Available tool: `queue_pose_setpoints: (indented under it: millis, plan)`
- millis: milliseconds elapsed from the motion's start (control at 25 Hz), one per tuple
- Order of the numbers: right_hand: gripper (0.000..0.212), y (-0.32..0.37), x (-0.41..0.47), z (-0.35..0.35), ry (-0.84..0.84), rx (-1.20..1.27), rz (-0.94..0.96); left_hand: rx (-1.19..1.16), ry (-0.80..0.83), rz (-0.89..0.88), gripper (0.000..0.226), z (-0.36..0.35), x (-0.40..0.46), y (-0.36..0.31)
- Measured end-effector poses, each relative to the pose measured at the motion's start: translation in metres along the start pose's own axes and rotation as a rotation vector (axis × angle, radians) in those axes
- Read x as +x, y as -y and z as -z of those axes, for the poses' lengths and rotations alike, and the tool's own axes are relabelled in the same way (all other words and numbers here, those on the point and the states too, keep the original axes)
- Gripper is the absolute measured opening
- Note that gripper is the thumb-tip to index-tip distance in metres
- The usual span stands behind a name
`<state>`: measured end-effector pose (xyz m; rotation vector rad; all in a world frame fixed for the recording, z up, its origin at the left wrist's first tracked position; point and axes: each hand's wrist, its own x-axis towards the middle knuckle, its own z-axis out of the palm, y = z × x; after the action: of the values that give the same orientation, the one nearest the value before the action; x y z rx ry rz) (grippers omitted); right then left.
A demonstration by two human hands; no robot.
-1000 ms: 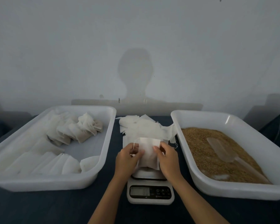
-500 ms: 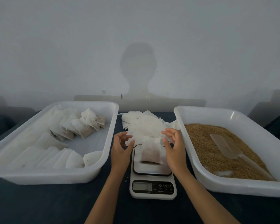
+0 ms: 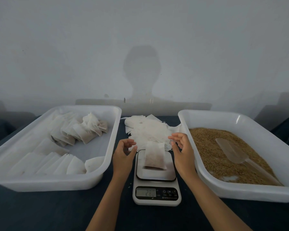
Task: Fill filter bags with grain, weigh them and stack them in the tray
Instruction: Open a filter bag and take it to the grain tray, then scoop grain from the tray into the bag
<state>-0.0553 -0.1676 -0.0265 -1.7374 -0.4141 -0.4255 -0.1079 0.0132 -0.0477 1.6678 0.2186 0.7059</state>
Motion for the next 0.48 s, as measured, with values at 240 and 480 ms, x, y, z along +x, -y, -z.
queue_pose_setpoints:
  millis: [240, 480]
  plan:
    - [0.019, -0.004, 0.006, -0.004, 0.051, -0.083, -0.088, 0.051, 0.097, 0.026, 0.019, -0.007, 0.008, 0.000]
    - [0.025, -0.005, 0.016, -0.019, 0.173, -0.258, -0.280, 0.477, 0.395, 0.140, 0.051, -0.035, 0.030, -0.011]
